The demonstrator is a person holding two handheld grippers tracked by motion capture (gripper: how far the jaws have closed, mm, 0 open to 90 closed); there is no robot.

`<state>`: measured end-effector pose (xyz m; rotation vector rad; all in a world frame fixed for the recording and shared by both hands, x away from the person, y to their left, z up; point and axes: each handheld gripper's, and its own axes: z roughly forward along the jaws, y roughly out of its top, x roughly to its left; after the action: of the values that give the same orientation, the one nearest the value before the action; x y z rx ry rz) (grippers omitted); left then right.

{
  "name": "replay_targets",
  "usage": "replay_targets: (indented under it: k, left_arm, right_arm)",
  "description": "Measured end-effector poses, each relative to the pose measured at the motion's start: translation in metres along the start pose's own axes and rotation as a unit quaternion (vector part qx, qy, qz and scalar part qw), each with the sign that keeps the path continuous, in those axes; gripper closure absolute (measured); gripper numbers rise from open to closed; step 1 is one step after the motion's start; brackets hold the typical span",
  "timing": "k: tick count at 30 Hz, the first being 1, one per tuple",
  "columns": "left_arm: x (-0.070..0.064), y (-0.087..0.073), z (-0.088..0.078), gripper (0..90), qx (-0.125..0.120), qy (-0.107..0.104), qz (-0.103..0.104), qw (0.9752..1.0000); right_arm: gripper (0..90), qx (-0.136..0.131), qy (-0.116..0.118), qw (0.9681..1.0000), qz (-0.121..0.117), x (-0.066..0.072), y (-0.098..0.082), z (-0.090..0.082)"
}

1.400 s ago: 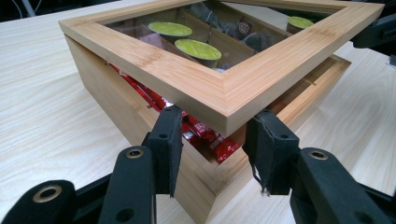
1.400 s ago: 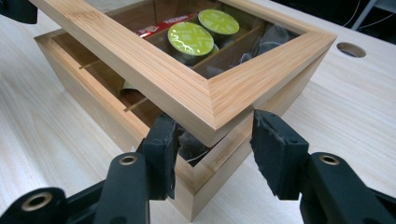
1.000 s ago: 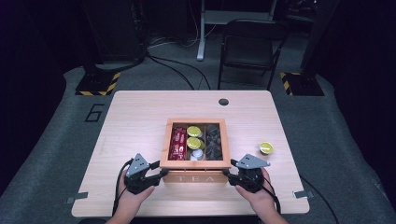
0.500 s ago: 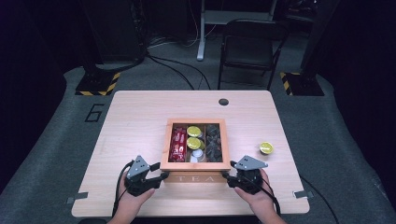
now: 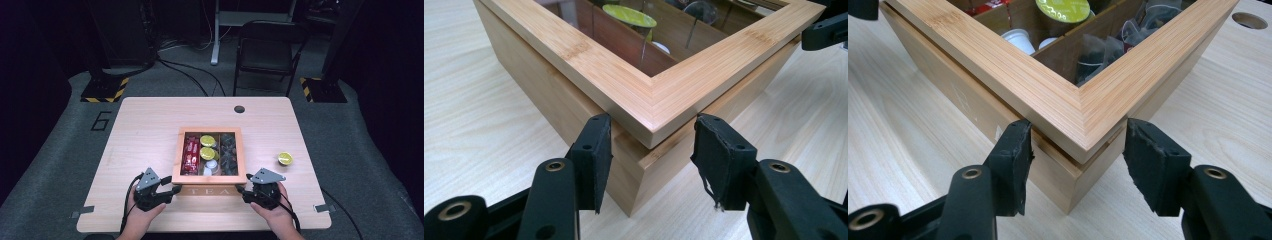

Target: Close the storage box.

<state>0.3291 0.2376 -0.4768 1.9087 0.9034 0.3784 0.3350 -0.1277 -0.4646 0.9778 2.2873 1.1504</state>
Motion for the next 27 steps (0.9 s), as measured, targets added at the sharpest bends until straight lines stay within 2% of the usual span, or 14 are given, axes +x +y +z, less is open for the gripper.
replay_targets:
  k: [2, 3, 7, 9, 13, 15, 19, 25, 27]
  left_arm:
    - [0.000, 0.001, -0.001, 45.9, -0.007, -0.005, -0.002, 1.0000]
    - [0.000, 0.003, -0.003, 45.9, -0.016, -0.002, 0.005, 0.9999]
    - [0.000, 0.001, -0.001, 44.7, -0.007, -0.004, 0.001, 1.0000]
    - [0.000, 0.001, -0.001, 43.6, -0.006, -0.005, -0.002, 1.0000]
    - [0.000, 0.001, 0.000, 41.4, -0.007, -0.005, -0.001, 1.0000]
    - [0.000, 0.001, -0.001, 40.6, -0.004, -0.007, -0.002, 1.0000]
    - [0.003, 0.007, -0.005, 40.0, -0.014, 0.000, 0.006, 0.9999]
    - [0.012, 0.013, -0.011, 40.1, -0.023, 0.014, -0.002, 0.9996]
    - [0.019, 0.014, -0.015, 40.1, -0.029, 0.021, -0.013, 0.9993]
  right_arm:
    - [44.5, 0.003, -0.001, 1.0000, -0.001, 0.001, 0.000, 0.000]
    - [42.0, 0.016, 0.000, 0.9999, -0.007, 0.002, -0.002, 0.002]
    - [42.7, -0.009, 0.005, 0.9999, 0.002, 0.001, 0.001, -0.002]
    - [41.3, -0.013, 0.006, 0.9998, 0.011, 0.001, 0.001, -0.004]
    - [37.7, -0.010, 0.009, 0.9999, 0.010, 0.001, 0.001, -0.004]
    - [36.9, -0.017, 0.009, 0.9998, 0.010, 0.001, 0.002, -0.005]
    - [36.8, -0.032, 0.003, 0.9995, 0.008, -0.001, 0.006, -0.012]
    - [36.8, -0.046, -0.005, 0.9985, 0.028, -0.014, 0.007, -0.020]
    - [36.8, -0.051, -0.009, 0.9979, 0.040, -0.021, 0.007, -0.022]
